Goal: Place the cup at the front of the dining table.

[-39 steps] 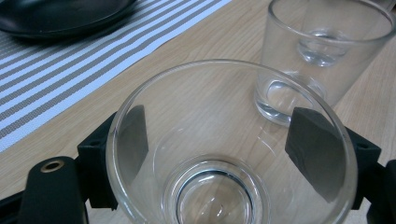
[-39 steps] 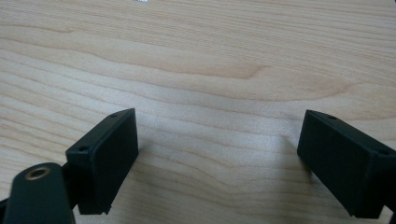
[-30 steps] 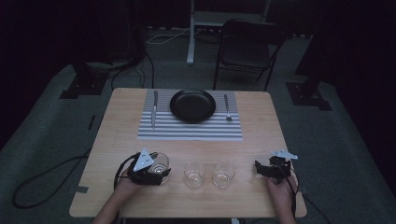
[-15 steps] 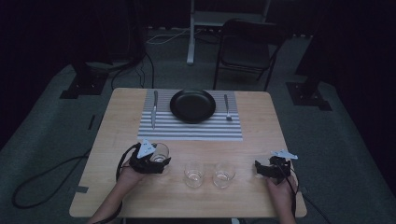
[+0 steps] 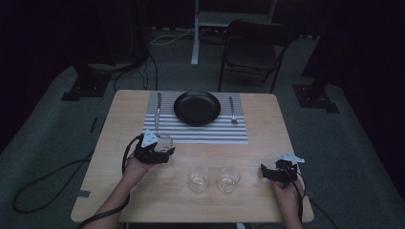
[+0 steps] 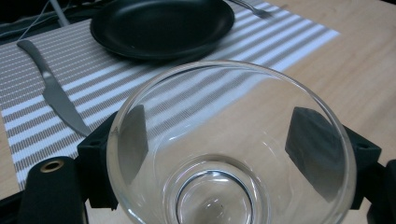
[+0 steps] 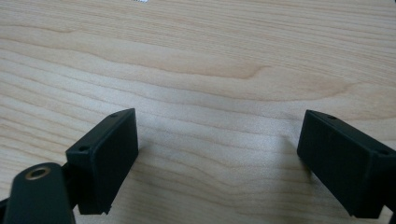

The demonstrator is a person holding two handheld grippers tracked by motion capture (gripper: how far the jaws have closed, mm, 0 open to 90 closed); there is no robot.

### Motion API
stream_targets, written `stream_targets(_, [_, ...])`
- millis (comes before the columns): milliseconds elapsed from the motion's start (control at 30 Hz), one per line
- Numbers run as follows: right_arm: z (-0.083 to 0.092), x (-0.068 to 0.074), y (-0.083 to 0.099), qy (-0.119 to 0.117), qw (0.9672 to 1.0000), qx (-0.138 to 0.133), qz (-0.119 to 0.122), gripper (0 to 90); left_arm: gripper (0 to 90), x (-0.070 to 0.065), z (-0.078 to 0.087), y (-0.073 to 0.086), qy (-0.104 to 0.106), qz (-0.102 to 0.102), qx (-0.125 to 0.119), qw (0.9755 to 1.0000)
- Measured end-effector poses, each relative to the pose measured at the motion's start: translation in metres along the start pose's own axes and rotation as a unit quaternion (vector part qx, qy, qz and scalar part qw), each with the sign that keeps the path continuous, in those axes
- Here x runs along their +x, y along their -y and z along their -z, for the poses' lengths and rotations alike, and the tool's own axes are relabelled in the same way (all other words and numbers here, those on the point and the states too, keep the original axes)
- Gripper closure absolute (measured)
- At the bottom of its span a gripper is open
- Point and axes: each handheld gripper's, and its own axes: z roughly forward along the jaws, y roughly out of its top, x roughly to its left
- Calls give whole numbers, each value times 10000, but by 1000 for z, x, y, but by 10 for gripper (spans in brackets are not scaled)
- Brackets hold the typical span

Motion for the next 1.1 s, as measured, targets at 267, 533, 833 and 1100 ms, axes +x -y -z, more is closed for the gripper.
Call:
stream_targets(267, [0, 0, 0, 0, 10000, 0, 1, 120, 189, 9, -12, -15, -145, 66, -35, 9999])
stream_targets(533, [0, 0, 0, 0, 10000, -1, 2, 120, 189, 26, -32, -32, -351, 387, -15, 9986])
stream_targets(833, [0, 0, 0, 0, 10000, -3, 4, 120, 188, 37, -49, -43, -407, 413, -23, 9983])
stream_targets(1100, [0, 0, 0, -1, 10000, -1, 0, 120, 188, 50, -67, -48, -365, 364, -101, 9986])
